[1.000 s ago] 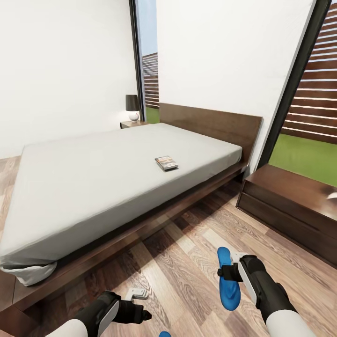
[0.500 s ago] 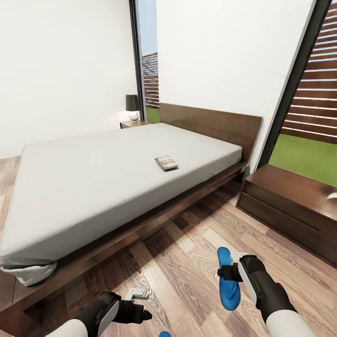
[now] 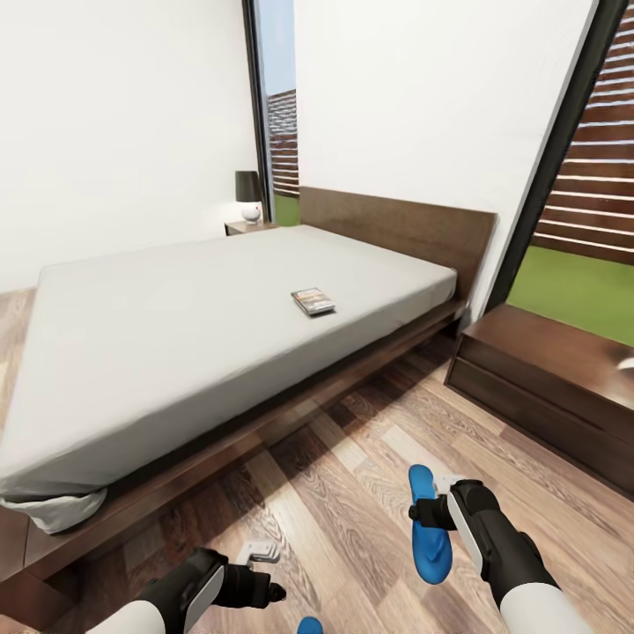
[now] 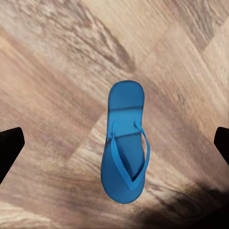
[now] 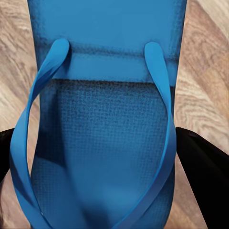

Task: In the bedroom, move the book from the bed onto either nightstand, and place the two sandals side by side next to the bed.

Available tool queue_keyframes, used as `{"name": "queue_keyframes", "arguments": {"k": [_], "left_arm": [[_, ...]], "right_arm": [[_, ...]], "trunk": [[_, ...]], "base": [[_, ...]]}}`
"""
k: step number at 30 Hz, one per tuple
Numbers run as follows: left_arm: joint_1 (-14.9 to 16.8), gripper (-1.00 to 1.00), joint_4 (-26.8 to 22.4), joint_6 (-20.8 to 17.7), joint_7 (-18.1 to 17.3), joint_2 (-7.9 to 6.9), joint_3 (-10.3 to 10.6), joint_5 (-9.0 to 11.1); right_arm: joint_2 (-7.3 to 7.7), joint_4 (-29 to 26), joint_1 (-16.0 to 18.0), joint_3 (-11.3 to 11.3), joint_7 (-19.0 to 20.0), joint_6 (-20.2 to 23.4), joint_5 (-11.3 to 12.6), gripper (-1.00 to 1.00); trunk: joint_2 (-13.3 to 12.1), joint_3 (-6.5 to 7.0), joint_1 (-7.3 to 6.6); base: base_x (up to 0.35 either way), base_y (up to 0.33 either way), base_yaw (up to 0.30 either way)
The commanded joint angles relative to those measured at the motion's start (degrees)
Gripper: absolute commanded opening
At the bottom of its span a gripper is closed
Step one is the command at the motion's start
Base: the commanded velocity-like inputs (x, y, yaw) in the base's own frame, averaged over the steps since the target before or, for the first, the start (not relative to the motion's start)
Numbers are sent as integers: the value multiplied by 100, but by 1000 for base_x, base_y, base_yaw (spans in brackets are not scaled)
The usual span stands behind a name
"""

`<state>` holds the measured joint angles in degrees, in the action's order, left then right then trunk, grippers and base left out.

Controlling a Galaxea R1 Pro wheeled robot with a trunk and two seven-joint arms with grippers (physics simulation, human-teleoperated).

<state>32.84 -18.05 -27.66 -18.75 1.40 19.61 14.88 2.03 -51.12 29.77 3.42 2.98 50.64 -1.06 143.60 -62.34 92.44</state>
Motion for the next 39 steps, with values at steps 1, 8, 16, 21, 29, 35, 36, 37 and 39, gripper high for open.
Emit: {"name": "queue_keyframes", "arguments": {"k": [1, 8, 16, 21, 29, 35, 36, 37, 39], "left_arm": [[3, 100, -6, -29, 10, -3, 34, 59], [3, 100, -6, 30, 35, 1, 34, 59], [3, 100, -6, 48, 46, 1, 34, 59], [3, 100, -6, 56, 47, 1, 34, 59], [3, 100, -9, 59, 46, 1, 34, 59], [3, 100, -14, 104, 46, 1, 41, 66], [3, 100, -14, 109, 46, 1, 41, 65], [3, 100, -14, 116, 47, 1, 42, 66], [3, 100, -15, 124, 47, 1, 42, 64]], "right_arm": [[-1, -8, 2, 10, 27, 25, -8, -100], [5, -11, 2, 10, 27, 25, -11, -100], [1, -12, 2, 9, 31, 25, -8, -100], [1, -12, 2, 10, 35, 18, -8, -100], [-1, -12, 2, 8, 36, 24, -8, -100], [-6, -12, 2, 6, 36, 25, -8, -100], [-7, -12, 2, 5, 36, 25, -8, -100], [-8, -14, 2, 3, 36, 22, -8, -100], [-9, -16, 2, 2, 36, 22, -8, -100]], "trunk": [[4, -28, 1], [13, -183, 19], [24, -360, 40], [31, -471, 53], [35, -537, 60], [35, -537, 60], [35, -537, 60], [35, -537, 60], [36, -560, 63]], "base": [[0, 0, 0], [0, 0, 0], [0, 0, 0], [0, 0, 0], [0, 0, 0], [0, 0, 0], [0, 0, 0], [0, 0, 0], [0, 0, 0]]}}
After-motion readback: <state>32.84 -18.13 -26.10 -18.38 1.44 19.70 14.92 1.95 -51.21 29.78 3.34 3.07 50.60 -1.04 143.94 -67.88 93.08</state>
